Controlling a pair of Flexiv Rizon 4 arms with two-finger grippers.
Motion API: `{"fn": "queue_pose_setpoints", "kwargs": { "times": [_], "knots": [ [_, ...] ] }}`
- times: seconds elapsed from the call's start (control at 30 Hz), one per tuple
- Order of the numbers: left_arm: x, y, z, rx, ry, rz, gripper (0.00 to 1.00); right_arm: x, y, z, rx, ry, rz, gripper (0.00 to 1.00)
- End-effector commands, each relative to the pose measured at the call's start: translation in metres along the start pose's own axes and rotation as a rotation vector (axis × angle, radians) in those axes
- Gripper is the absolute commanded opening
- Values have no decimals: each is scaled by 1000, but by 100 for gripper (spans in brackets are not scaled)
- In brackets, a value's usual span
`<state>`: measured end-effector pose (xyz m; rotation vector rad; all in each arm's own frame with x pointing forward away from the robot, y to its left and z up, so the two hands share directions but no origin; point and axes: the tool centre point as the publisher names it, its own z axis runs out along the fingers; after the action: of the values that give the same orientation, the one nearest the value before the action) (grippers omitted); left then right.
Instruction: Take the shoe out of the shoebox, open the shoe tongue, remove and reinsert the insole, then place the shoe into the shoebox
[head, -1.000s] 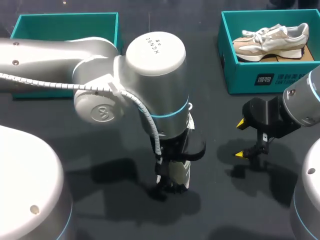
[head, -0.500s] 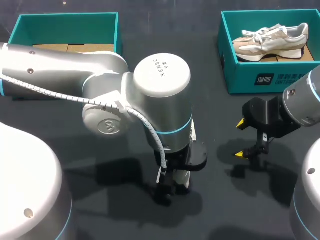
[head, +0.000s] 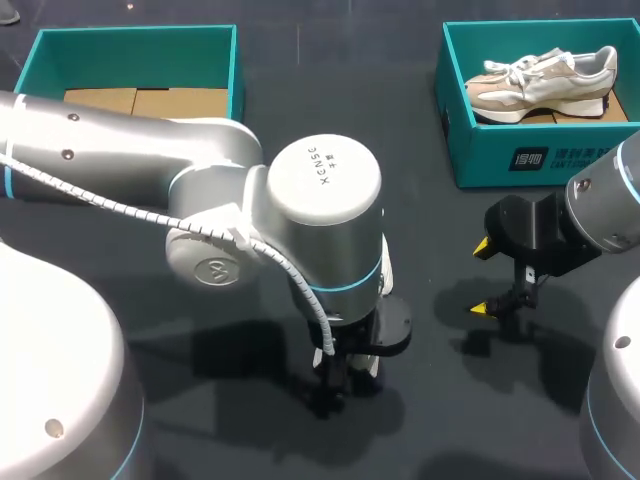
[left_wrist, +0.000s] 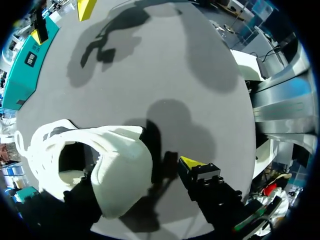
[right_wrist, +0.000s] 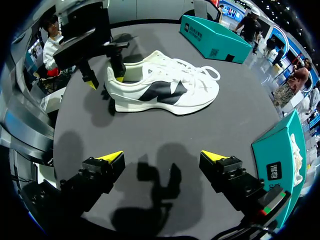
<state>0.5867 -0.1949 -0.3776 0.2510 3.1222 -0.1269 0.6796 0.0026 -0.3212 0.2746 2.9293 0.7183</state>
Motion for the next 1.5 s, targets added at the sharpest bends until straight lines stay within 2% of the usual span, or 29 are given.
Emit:
{"fn": "queue_pose_setpoints", "kwargs": {
  "times": [0.03,0.1,0.23,0.37,0.4,0.67,0.83,1.03,1.27,1.4,1.5],
  "knots": [
    [-1,2,3,0,6,-3,59,2,0,0,1,-3,-1,100],
    [-2,3,5,-2,10,-5,57,2,0,0,1,-3,-1,100],
    [-4,3,6,-4,14,-10,44,2,0,0,1,-3,-1,100],
    [-6,3,7,-6,16,-12,16,2,0,0,1,-3,-1,100],
    [-7,3,7,-6,16,-13,0,2,0,0,1,-3,-1,100],
    [-9,6,0,2,18,-14,0,2,0,0,1,-3,-1,100],
    [-13,15,-16,24,30,-18,0,2,0,0,1,-3,-1,100],
    [-28,31,-49,40,55,-3,0,2,0,0,1,-3,-1,100],
    [-48,53,-90,20,70,9,0,2,0,0,1,-3,-1,100],
    [-64,67,-114,-13,71,8,0,2,0,0,1,-3,-1,100],
    [-78,78,-135,0,83,12,0,2,0,0,1,-3,-1,100]
  ]
}}
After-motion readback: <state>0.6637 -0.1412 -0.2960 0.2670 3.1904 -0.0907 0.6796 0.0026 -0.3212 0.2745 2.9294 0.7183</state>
